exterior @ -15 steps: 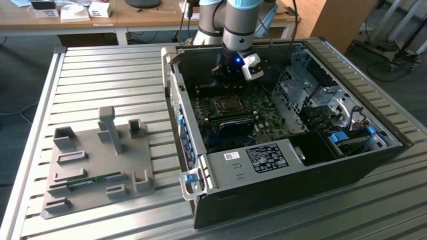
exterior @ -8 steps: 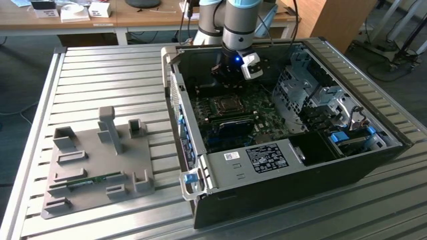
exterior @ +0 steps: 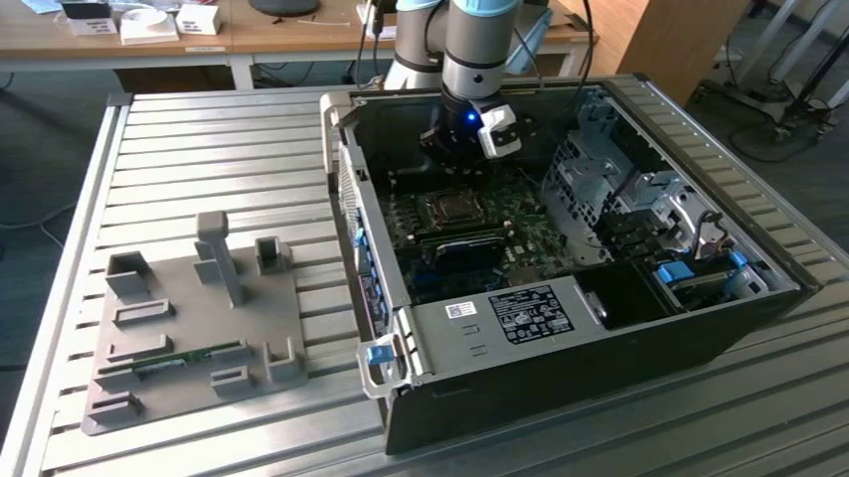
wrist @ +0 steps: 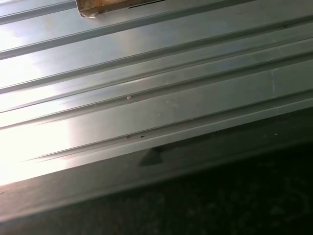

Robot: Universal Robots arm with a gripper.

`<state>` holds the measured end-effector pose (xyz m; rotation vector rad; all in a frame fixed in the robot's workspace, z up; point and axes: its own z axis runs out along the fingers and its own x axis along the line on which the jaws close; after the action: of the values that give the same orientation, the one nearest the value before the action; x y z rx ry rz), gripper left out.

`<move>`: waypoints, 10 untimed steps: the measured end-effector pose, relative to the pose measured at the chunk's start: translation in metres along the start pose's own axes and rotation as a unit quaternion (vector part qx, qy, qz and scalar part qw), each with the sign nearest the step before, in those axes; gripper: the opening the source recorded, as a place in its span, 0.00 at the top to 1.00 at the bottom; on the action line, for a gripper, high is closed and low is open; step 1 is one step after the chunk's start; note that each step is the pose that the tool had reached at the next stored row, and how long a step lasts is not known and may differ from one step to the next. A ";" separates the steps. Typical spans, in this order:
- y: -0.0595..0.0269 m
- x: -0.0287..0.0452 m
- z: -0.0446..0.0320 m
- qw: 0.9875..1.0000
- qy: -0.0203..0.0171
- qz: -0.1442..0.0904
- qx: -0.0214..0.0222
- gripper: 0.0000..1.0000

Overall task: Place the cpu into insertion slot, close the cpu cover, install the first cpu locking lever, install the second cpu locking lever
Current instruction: 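Install the first cpu locking lever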

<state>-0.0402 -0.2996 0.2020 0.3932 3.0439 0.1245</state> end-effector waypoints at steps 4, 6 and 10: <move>-0.0001 0.0000 0.0001 1.000 0.001 0.000 -0.004 0.89; 0.0000 0.0000 0.0003 1.000 0.001 0.001 -0.005 0.89; 0.0000 -0.0001 0.0007 1.000 0.002 0.001 -0.007 0.89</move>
<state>-0.0401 -0.2996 0.2014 0.3944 3.0445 0.1454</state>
